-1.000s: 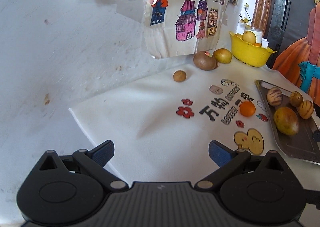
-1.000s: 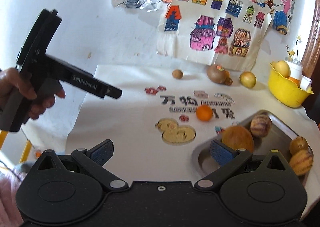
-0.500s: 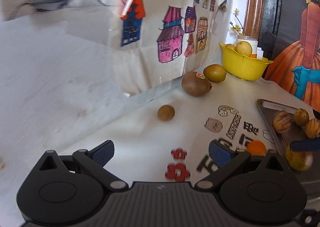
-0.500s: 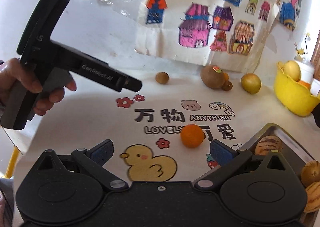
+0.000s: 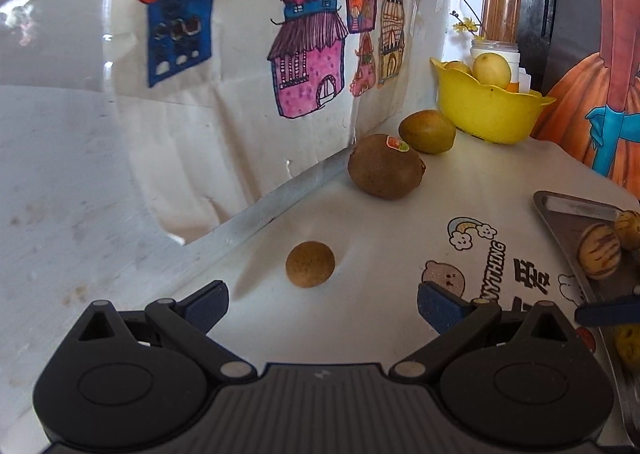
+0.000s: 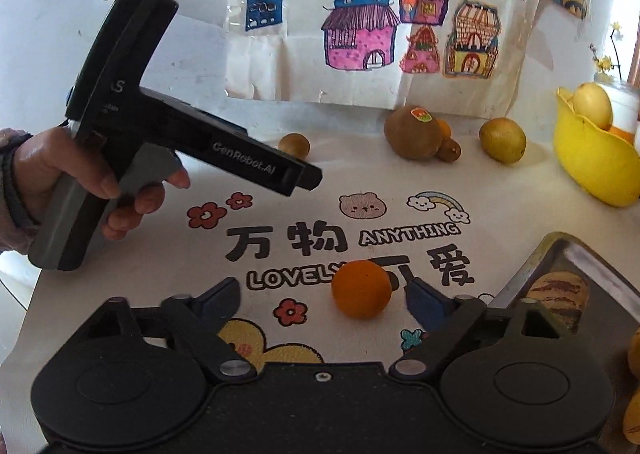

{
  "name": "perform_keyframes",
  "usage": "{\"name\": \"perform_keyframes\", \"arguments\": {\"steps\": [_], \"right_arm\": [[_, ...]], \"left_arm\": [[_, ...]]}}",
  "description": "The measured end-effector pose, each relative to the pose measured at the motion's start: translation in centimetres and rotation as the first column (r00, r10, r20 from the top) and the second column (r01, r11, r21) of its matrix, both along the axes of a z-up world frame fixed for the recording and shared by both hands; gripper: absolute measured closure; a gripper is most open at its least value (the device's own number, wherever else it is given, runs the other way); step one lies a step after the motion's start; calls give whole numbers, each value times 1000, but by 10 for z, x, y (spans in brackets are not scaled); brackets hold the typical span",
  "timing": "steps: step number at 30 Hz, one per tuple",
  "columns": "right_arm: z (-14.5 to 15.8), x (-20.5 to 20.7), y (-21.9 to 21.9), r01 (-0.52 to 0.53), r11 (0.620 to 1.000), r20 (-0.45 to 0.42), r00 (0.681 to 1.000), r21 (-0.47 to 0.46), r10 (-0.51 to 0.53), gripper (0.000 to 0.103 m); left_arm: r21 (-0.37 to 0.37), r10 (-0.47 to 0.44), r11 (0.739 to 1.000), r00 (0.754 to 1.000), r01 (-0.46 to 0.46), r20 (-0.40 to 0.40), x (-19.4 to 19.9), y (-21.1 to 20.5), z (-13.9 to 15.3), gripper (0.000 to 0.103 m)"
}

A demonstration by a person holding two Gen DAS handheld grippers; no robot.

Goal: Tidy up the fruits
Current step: 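Grasp the orange with the right tool while the left tool grasps a small brown fruit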

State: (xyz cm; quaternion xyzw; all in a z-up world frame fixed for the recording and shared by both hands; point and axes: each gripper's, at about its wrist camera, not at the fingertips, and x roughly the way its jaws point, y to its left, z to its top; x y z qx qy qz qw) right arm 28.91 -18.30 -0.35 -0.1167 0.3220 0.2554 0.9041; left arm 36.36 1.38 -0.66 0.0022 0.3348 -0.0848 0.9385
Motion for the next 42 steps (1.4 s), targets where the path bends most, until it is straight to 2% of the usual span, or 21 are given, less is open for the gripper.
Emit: {"name": "perform_keyframes", "arguments": {"steps": [3, 12, 14, 21, 26, 31, 38, 42], "right_arm": [[-2, 3, -1, 5, 1000, -7, 1000, 6, -5, 20], [-5, 7, -5, 17, 999, -30, 999, 32, -16, 33], [-6, 8, -6, 21, 999, -37, 999, 45, -19, 35], [-6, 9, -7, 28, 998, -37, 999, 54, -26, 36], [-5, 9, -7, 37, 998, -33, 999, 57, -36, 40], [-6, 9, -7, 43, 997, -29, 999, 58, -42, 42], [-5, 9, -9, 42, 997, -28, 999, 65, -40, 47], [-5, 9, -9, 42, 997, -26, 999, 64, -40, 48]], "left_arm": [[-16, -6, 1000, 1000, 6, 2, 5, 0, -1, 2], [3, -35, 999, 999, 35, 8, 11, -6, -3, 18], [6, -33, 999, 999, 32, 12, 10, -7, -2, 25], [-4, -13, 1000, 1000, 13, 20, 6, -7, -2, 39], [-9, -8, 1000, 1000, 8, 21, 6, -5, -2, 57], [-11, -11, 1000, 1000, 11, 20, 6, -5, -2, 70], [3, -44, 999, 999, 44, 20, 2, -12, -2, 77], [16, -63, 998, 998, 63, 21, 0, -16, -2, 77]]}}
